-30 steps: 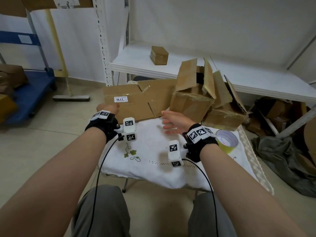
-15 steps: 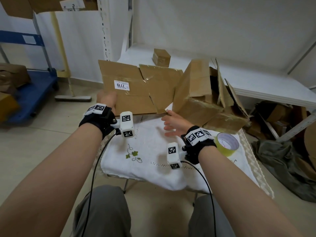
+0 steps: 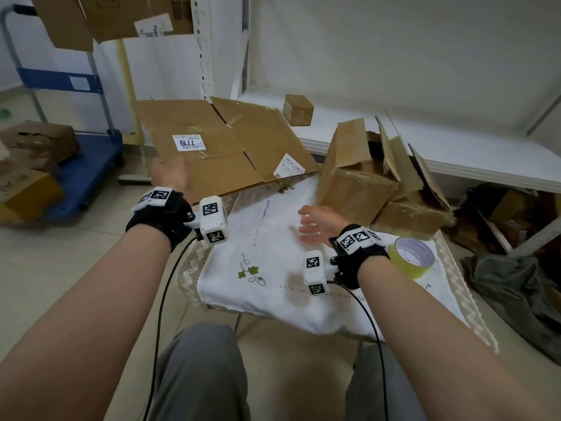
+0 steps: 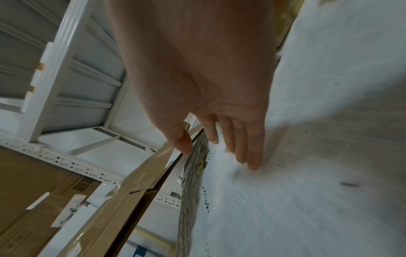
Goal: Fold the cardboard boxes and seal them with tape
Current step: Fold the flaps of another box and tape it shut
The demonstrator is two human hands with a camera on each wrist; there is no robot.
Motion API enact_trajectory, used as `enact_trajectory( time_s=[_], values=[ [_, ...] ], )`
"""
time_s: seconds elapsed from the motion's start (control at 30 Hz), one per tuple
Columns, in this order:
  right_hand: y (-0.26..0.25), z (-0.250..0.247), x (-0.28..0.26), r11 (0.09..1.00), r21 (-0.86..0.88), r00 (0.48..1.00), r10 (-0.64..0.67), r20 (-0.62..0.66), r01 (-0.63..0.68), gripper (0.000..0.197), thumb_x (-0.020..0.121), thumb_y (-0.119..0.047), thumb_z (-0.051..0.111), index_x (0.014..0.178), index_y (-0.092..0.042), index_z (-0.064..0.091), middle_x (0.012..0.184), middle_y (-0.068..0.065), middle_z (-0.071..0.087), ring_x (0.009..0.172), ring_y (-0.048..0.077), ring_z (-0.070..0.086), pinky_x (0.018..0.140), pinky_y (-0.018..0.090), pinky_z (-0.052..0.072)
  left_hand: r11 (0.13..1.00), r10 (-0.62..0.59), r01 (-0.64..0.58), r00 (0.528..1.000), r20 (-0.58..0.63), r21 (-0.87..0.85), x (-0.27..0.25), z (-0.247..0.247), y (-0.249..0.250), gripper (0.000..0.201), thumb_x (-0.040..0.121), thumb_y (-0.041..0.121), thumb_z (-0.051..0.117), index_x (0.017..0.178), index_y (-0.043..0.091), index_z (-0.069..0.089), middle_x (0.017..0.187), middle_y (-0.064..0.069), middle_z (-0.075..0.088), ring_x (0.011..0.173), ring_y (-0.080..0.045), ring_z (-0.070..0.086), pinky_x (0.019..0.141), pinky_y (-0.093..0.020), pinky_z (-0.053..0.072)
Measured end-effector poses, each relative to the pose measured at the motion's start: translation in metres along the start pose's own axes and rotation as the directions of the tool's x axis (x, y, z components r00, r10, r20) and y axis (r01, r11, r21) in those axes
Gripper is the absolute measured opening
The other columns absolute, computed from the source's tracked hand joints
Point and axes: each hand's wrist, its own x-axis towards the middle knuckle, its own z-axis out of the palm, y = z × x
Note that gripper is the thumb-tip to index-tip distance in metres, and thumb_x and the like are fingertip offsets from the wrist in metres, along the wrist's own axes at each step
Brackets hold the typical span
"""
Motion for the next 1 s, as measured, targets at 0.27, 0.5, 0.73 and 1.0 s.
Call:
enact_trajectory(
  time_s=[0.27, 0.5, 0.73, 1.0],
  values=[
    [-0.019, 0.020, -0.027, 0.984, 0.165, 0.995, -0.077, 0.070, 0.064, 0.024, 0.103, -0.022, 0.055, 0.123, -0.009, 0.052, 0.134, 0.018, 0.051, 0.118, 0.035, 0.061, 0.097, 0.046, 0.055, 0.985, 0.067, -0.068, 0.998, -0.013, -0.159, -0.003, -0.060, 0.001, 0.025, 0.094, 0.014, 0.057, 0.119, 0.016, 0.059, 0.115, -0.003, 0.067, 0.098, -0.021, 0.065, 0.090, -0.044, 0.057],
    [-0.050, 0.048, -0.051, 0.907, 0.360, 0.958, -0.271, 0.096, 0.220, 0.022, 0.104, -0.024, 0.056, 0.117, -0.008, 0.056, 0.107, 0.012, 0.061, 0.096, 0.025, 0.065, 0.093, 0.039, 0.057, 0.956, 0.034, 0.013, 0.987, 0.155, -0.292, -0.020, -0.099, -0.012, 0.012, 0.098, 0.019, 0.057, 0.107, 0.027, 0.060, 0.115, -0.003, 0.071, 0.106, -0.027, 0.068, 0.092, -0.055, 0.054],
    [-0.069, 0.022, -0.078, 0.583, 0.625, 0.854, -0.330, -0.402, 0.519, 0.054, 0.100, -0.018, 0.062, 0.148, -0.014, 0.037, 0.126, 0.014, 0.067, 0.101, 0.022, 0.071, 0.078, 0.033, 0.062, 0.952, 0.088, 0.015, 0.943, 0.320, -0.306, -0.043, -0.106, -0.032, 0.019, 0.101, 0.024, 0.057, 0.119, 0.026, 0.059, 0.122, -0.001, 0.071, 0.110, -0.023, 0.068, 0.089, -0.050, 0.056],
    [-0.062, -0.038, -0.109, 0.332, 0.675, 0.731, -0.071, -0.679, 0.659, 0.073, 0.102, -0.038, 0.056, 0.160, -0.026, 0.014, 0.160, 0.005, 0.033, 0.135, 0.026, 0.048, 0.106, 0.049, 0.049, 0.970, 0.087, 0.020, 0.902, 0.423, -0.242, -0.052, -0.096, -0.049, 0.020, 0.099, 0.022, 0.057, 0.118, 0.022, 0.064, 0.122, 0.003, 0.071, 0.111, -0.014, 0.063, 0.105, -0.046, 0.047]
  ],
)
